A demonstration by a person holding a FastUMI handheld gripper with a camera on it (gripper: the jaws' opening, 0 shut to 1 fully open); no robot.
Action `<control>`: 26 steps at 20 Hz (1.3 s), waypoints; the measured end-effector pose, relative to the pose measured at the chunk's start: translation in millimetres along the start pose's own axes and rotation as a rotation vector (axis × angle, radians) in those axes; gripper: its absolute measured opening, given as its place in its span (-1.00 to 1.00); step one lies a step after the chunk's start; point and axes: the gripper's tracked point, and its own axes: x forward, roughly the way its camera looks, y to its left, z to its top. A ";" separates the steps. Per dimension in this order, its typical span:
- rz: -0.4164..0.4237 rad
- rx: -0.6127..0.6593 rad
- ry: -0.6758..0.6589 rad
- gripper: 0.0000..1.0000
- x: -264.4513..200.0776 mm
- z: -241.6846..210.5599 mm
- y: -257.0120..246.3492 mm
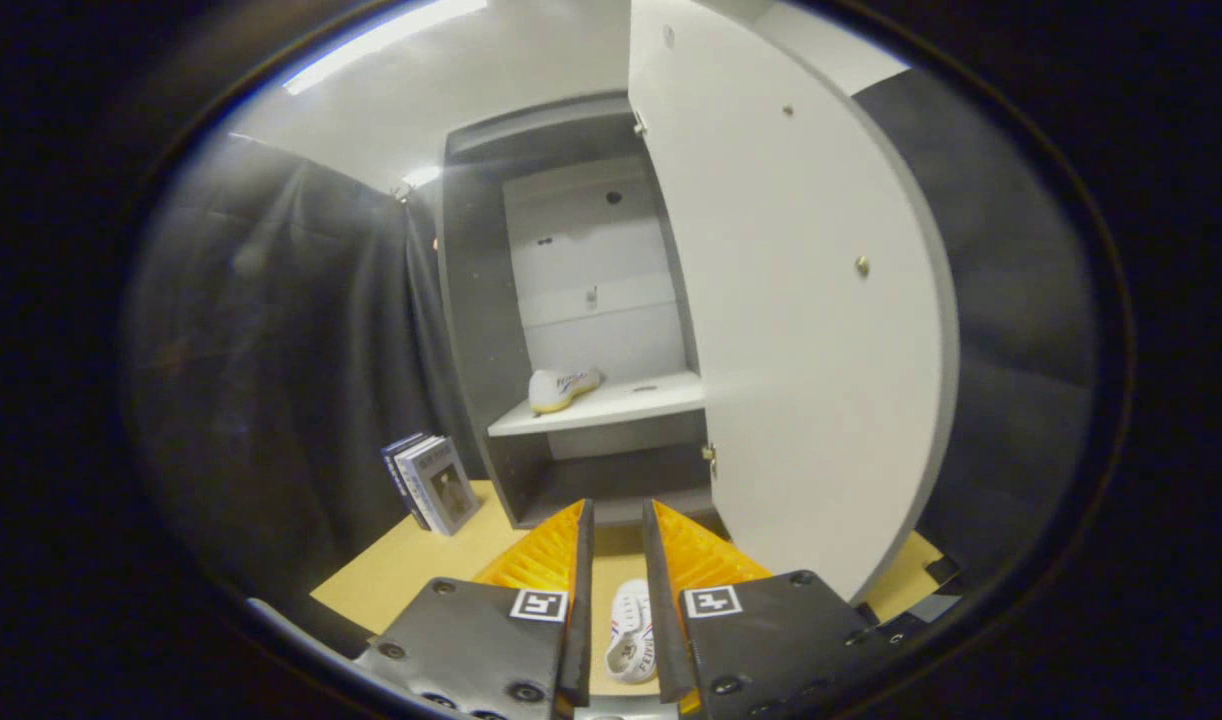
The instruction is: Open the shoe cabinet door, grab the shoes and put them into the shoe cabinet, then close the shoe cabinet door.
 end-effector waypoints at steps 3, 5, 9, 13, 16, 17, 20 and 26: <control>0.002 -0.072 0.050 -0.44 28.5 -46.8 9.7; -0.012 -0.102 0.101 -0.44 47.9 -78.1 5.7; -0.053 -0.080 0.203 -0.29 88.4 -136.0 -2.5; -0.109 -0.047 0.305 -0.14 116.1 -186.3 -13.4; -0.127 -0.014 0.392 -0.02 130.3 -222.5 -17.7; -0.134 -0.009 0.413 0.02 133.2 -232.6 -19.3; -0.152 0.020 0.466 -0.03 134.5 -260.2 -25.3; -0.155 0.139 0.512 -0.05 132.3 -289.8 -17.6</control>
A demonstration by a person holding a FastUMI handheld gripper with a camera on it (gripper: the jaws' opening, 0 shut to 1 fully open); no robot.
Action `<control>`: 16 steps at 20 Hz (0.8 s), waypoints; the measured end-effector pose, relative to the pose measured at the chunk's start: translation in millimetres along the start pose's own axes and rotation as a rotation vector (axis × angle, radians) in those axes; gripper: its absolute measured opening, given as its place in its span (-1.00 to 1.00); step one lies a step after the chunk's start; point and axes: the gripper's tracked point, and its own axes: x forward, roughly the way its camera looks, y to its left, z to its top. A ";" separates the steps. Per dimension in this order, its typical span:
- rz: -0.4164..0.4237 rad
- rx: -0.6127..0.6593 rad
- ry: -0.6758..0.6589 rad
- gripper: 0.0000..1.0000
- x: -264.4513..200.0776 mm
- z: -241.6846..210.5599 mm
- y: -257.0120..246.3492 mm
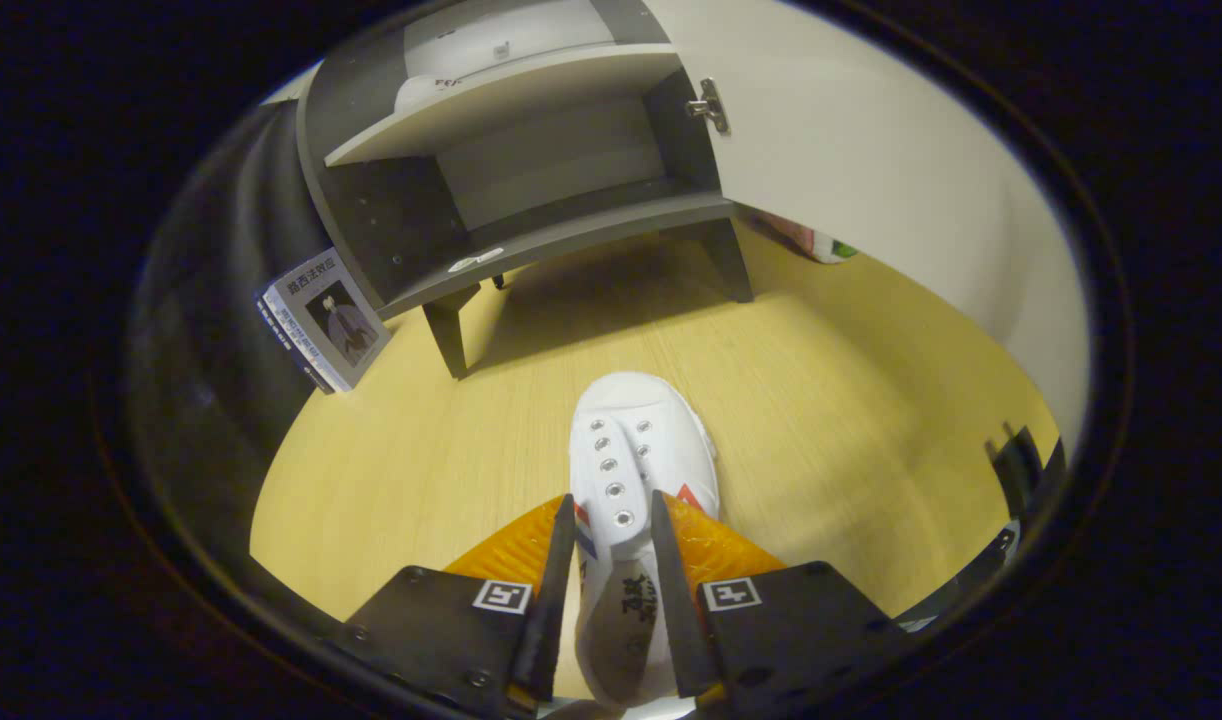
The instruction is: Open the shoe cabinet door, grab the shoes and put them into the shoe cabinet, then close the shoe cabinet door.
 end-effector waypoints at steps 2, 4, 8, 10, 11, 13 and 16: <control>-0.009 -0.008 -0.009 0.00 -2.0 1.8 6.1; -0.033 -0.045 -0.024 0.05 -4.0 3.9 8.3; -0.050 -0.082 -0.062 0.07 -8.7 11.5 17.5; -0.037 -0.069 -0.077 -0.05 -10.8 16.6 24.0; -0.035 -0.072 -0.072 -0.11 -9.7 15.2 26.5; -0.031 -0.094 -0.059 -0.23 -2.8 11.3 29.7; -0.031 -0.097 -0.031 -0.41 13.2 4.2 31.6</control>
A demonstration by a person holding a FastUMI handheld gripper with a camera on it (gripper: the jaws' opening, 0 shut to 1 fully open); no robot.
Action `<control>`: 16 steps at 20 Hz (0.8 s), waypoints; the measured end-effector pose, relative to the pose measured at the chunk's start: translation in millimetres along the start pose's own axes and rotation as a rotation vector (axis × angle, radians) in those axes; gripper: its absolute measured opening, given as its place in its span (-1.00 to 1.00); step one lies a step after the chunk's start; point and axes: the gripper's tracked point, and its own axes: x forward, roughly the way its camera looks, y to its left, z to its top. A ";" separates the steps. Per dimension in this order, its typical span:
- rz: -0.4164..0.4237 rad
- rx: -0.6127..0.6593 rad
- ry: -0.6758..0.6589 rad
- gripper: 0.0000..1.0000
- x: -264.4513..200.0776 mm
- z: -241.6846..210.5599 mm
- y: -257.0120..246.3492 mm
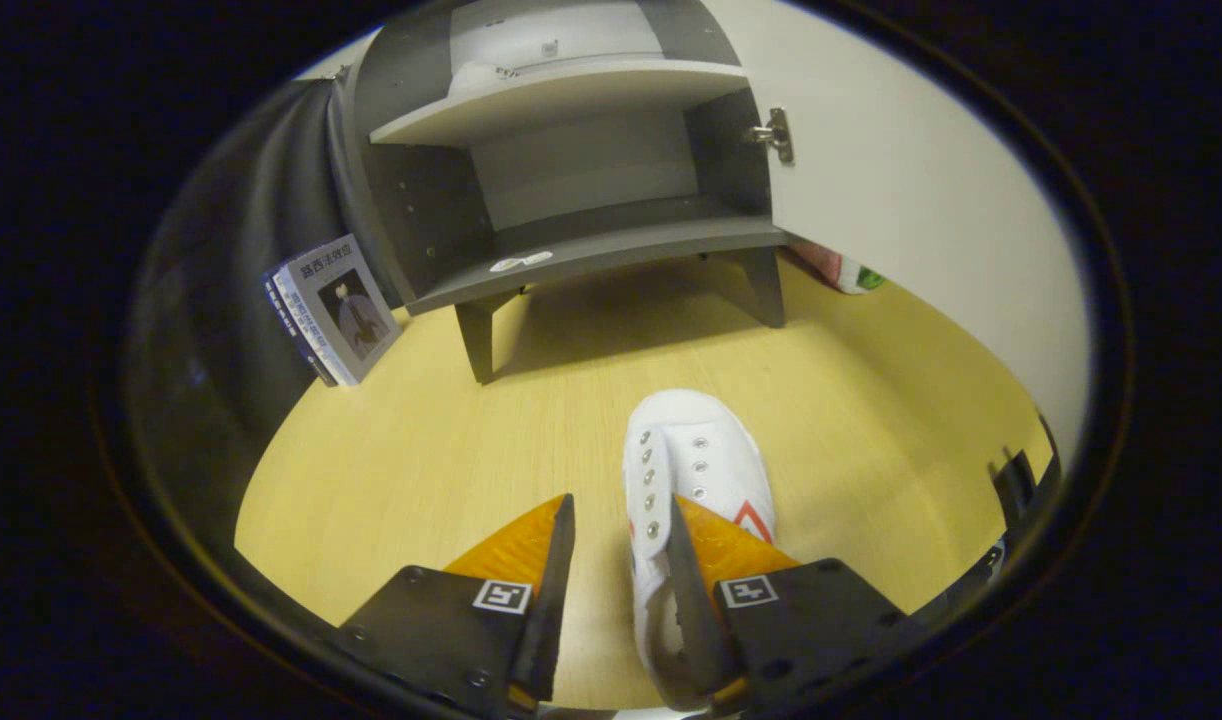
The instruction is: Open the shoe cabinet door, grab the shoes and put them into the shoe cabinet, then close the shoe cabinet door.
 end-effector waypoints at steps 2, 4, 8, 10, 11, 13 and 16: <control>-0.058 -0.013 0.002 -0.53 7.8 -2.9 -14.4; -0.075 -0.015 0.013 -0.64 7.6 -8.3 -15.7; -0.106 -0.063 0.017 -0.91 8.3 -8.2 -14.9; -0.108 -0.046 0.017 -0.93 7.0 -5.0 -16.8; -0.105 -0.038 0.026 -0.94 5.7 -3.9 -17.5; -0.110 -0.027 0.027 -0.94 0.5 1.4 -20.5; -0.109 0.003 0.028 -0.94 -9.2 11.0 -24.1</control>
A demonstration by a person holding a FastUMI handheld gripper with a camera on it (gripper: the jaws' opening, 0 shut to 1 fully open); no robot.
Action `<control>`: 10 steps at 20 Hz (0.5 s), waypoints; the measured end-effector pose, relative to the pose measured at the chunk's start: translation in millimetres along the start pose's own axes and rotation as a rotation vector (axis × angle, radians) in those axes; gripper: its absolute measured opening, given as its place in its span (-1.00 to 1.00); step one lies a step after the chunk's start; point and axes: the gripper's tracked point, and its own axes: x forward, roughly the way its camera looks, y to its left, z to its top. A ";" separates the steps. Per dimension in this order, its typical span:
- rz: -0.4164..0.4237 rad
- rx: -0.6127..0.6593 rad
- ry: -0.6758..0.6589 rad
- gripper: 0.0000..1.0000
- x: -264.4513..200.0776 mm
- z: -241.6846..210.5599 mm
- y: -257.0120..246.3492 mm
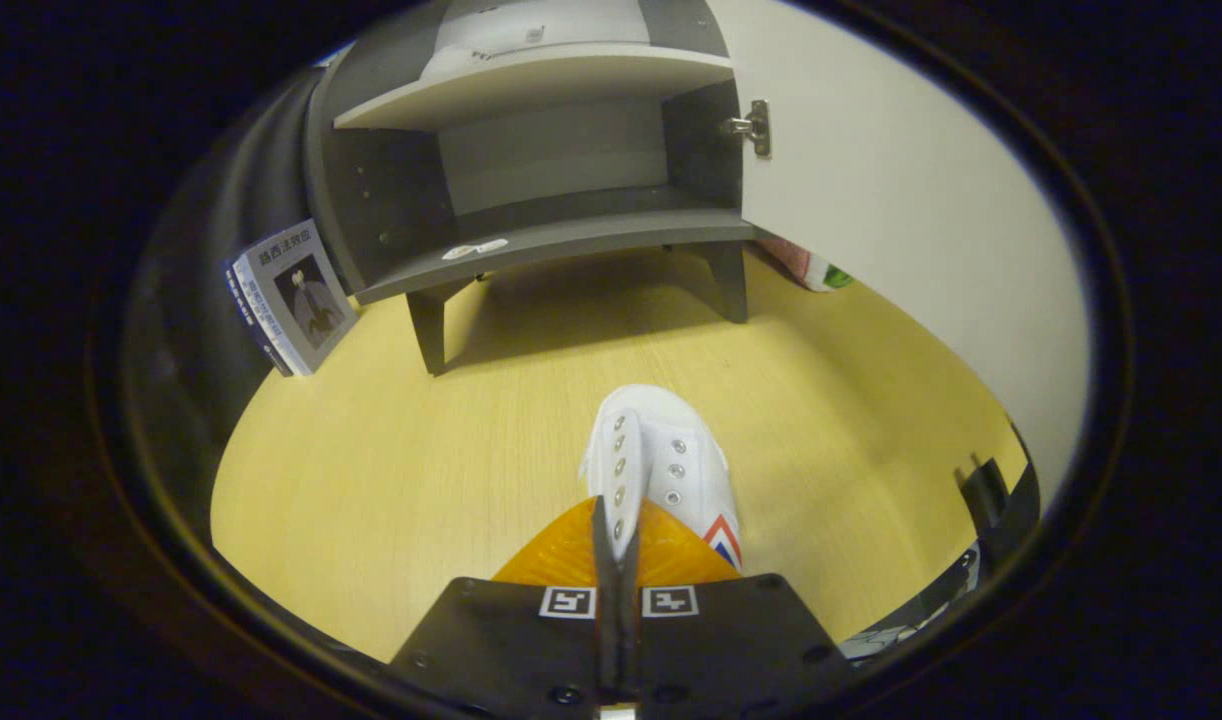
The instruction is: Open the shoe cabinet door, grab the shoes and put them into the shoe cabinet, then close the shoe cabinet door.
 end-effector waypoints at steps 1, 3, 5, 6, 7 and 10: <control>0.006 0.008 0.002 -0.94 -5.2 2.5 1.4; 0.006 -0.008 -0.009 -0.95 -14.2 9.5 1.9; 0.008 -0.035 -0.031 -0.95 -26.9 23.9 3.5; 0.015 -0.042 -0.044 -0.95 -34.1 33.8 5.5; 0.023 -0.050 -0.059 -0.95 -41.6 46.4 7.6; 0.025 -0.078 -0.126 -0.95 -63.1 94.7 10.7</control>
